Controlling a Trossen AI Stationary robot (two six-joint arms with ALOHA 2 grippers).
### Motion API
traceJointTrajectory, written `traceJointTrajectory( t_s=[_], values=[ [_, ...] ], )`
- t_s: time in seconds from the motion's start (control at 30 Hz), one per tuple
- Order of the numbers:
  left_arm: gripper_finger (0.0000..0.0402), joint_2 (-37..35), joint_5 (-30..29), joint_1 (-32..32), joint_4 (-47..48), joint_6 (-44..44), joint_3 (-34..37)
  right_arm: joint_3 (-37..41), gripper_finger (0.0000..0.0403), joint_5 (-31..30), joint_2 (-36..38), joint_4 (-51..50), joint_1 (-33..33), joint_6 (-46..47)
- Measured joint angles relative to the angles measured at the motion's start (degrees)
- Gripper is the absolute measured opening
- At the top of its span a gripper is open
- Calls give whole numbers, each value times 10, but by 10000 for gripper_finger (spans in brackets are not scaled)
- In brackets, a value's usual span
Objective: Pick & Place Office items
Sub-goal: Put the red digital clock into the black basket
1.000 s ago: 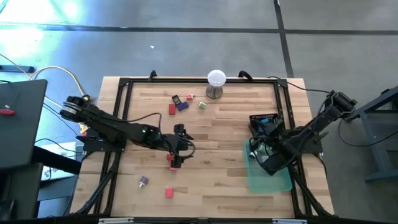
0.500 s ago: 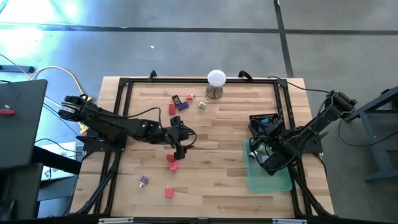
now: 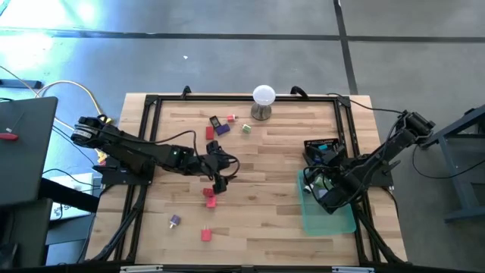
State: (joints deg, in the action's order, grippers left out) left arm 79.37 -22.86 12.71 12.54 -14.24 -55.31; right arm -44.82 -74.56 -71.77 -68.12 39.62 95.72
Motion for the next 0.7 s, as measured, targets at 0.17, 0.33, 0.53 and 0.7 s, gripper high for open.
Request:
traceJointTrajectory(
  t_s=[0.17,0.33,0.53,0.7],
  values=[
    [351,0,-28,0,17,-3,0,0,172,0,0,2,0,0],
    [382,0,-30,0,17,-9,0,0,172,0,0,3,0,0],
    [389,0,-30,-3,21,-27,0,0,172,2,0,8,0,0],
    [385,0,-28,-29,88,-24,0,0,172,15,0,9,0,0]
  ],
)
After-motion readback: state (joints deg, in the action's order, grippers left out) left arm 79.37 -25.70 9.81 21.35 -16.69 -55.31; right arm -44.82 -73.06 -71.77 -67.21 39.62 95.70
